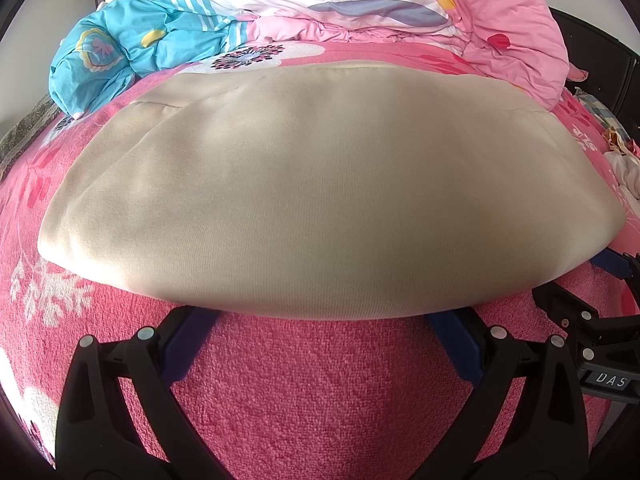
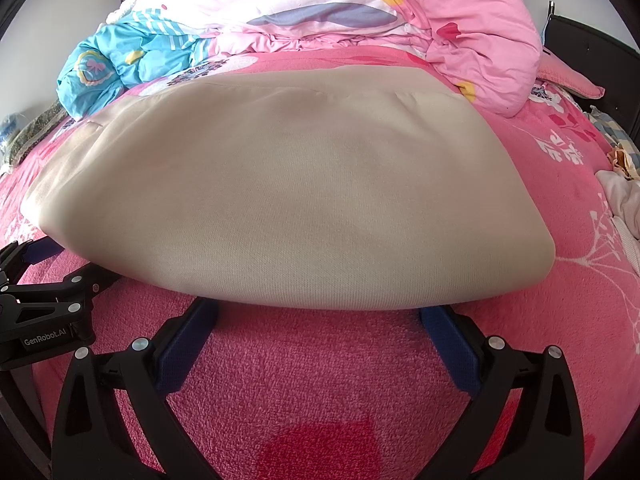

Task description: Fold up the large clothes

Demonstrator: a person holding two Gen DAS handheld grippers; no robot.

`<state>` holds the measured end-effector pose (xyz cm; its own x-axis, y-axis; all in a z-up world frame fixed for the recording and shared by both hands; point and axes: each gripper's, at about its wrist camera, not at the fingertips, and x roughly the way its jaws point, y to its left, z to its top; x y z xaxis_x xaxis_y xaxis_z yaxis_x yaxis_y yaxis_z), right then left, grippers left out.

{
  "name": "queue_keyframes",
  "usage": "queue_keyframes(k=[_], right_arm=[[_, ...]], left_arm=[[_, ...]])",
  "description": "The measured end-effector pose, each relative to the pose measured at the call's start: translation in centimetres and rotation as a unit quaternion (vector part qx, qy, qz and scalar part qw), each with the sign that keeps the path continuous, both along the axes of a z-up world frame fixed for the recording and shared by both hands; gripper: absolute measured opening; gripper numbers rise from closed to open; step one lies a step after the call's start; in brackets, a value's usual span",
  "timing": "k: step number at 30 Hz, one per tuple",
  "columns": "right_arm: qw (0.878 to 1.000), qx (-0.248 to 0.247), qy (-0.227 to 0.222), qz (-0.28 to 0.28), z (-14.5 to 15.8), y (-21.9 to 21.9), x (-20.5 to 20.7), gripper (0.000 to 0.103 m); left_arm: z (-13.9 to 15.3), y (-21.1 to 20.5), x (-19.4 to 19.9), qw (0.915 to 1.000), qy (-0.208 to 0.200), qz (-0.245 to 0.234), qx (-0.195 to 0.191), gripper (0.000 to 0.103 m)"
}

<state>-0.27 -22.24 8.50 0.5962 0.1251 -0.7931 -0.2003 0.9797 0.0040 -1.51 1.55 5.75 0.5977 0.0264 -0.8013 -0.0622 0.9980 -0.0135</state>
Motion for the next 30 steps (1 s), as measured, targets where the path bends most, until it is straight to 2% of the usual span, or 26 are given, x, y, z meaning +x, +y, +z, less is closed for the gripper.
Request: queue_keyframes(k=[30], right_arm=[[1.000, 0.001, -0.001, 0.000, 0.00, -0.05, -0.02, 0.097]], left_arm=[[0.02, 0.03, -0.04, 1.0000, -0.003, 0.000, -0.002, 0.097]])
